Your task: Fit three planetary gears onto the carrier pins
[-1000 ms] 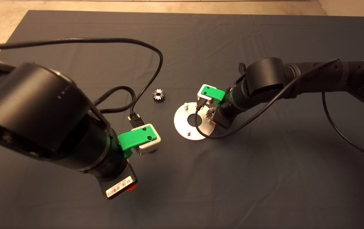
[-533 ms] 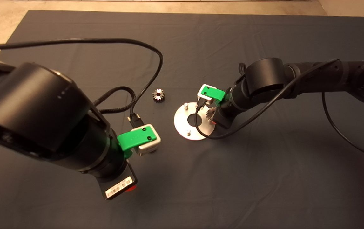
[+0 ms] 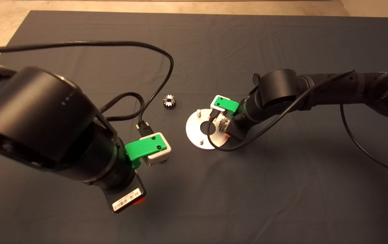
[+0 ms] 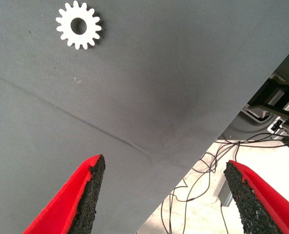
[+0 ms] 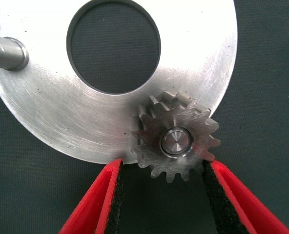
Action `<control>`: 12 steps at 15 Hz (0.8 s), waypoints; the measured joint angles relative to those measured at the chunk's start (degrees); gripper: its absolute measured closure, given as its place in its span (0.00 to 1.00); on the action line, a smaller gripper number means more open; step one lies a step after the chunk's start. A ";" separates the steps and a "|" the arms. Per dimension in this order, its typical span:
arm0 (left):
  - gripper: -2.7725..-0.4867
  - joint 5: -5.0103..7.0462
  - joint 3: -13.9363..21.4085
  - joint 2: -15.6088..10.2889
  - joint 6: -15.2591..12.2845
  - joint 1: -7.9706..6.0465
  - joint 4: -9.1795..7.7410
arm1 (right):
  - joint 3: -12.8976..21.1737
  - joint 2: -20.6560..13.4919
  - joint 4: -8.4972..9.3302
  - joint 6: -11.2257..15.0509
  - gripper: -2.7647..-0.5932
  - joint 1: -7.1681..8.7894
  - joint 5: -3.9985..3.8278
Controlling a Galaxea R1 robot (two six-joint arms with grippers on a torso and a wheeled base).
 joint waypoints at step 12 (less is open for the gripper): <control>0.44 -0.02 0.00 0.02 0.00 0.00 0.01 | -3.51 0.40 7.56 -5.54 0.74 4.51 -2.64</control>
